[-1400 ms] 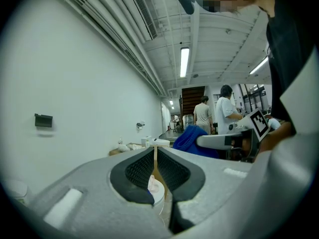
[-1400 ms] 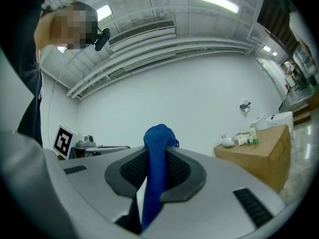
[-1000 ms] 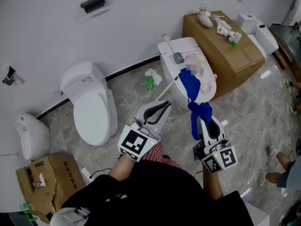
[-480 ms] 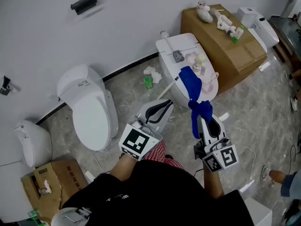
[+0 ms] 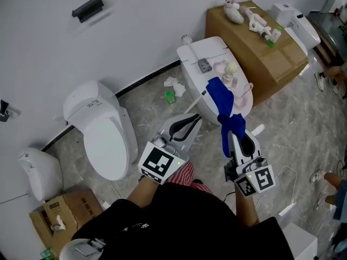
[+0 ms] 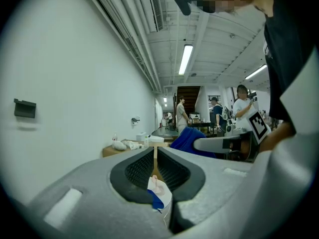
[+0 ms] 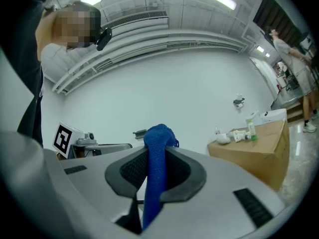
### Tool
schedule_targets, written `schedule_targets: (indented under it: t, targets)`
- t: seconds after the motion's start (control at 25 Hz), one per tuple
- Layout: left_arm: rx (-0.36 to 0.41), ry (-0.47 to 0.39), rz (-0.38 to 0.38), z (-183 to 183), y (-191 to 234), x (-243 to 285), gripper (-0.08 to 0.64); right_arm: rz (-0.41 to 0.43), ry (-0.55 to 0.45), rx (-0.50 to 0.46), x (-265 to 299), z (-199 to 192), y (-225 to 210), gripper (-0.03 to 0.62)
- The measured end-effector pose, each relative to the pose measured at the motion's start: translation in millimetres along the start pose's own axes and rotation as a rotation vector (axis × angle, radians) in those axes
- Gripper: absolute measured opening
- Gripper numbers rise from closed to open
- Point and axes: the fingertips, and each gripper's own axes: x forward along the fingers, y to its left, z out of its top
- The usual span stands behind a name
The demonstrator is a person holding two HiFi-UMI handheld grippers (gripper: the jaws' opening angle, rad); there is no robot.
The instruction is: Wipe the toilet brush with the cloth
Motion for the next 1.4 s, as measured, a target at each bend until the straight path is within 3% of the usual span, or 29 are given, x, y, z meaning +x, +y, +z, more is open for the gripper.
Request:
schedule_targets:
  t: [0.6, 1.0, 1.4]
  targets:
    - [-0.015, 0.015, -0.019, -8, 64, 22, 0.006, -0.038, 0.016, -0.014, 61, -5, -17, 0.064]
    - [0.0, 0.029, -0.094, -16, 91, 46, 0.006, -0.086, 0.017, -0.007, 95, -11, -31, 0.064]
    - [-0.069, 0.019, -0.131, -25, 126, 64, 0.006, -0.139, 0.008, -0.001, 134, -18, -43, 0.064]
